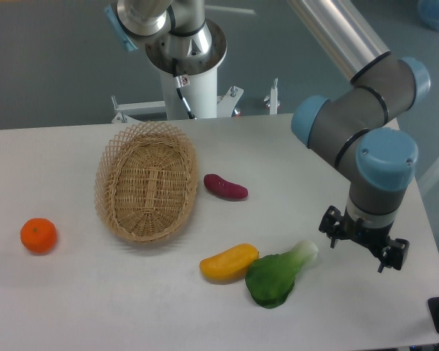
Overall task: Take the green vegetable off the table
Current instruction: 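Lower the open gripper over the green bok choy leaves, then close the gripper on the bok choy leaves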
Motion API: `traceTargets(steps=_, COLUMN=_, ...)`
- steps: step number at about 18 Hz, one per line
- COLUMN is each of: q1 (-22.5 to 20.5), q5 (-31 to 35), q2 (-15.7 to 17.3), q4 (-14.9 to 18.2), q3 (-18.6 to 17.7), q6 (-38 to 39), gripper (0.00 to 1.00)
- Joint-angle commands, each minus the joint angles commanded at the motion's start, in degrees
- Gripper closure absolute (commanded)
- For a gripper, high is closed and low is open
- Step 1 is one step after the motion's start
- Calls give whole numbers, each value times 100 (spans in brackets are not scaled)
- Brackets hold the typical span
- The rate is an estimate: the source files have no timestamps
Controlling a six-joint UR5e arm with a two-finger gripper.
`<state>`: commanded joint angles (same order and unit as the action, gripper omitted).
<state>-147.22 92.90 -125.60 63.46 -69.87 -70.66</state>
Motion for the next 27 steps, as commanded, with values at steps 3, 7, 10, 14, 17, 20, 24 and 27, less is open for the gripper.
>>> traceTargets(steps=3, q1=26, q5=9, q2=9, q4=-9, q3=-17, q6=26, gripper=0)
traceTargets(steps=7, q1=53, q5=-61, q2=0, q4=-35, q3=-53, q6=377, gripper=0)
traceTargets(steps=10, q1=88, q5=-185, q2=9, q4=-44, q3=-70, q6=605, gripper=0)
traceTargets(steps=14, q1=316, q5=-281, q2=61, q4=-44, q3=-105, q6=1018, gripper=0)
traceTargets(steps=17, q1=334, q5=-649, q2=114, q4=-44, q3=-237, q6=1283, gripper=0)
traceTargets(steps=20, q1=631, q5=-712, q2=263, q4=-9, q3=-560, q6=1231, gripper=0)
traceTargets(steps=24, q1=668, q5=-721, q2=264, q4=26, q3=-633, q6=1161, gripper=0)
traceTargets(steps=27, q1=686, q5=-668, q2=255, q4=61, q3=-755, q6=819, gripper=0)
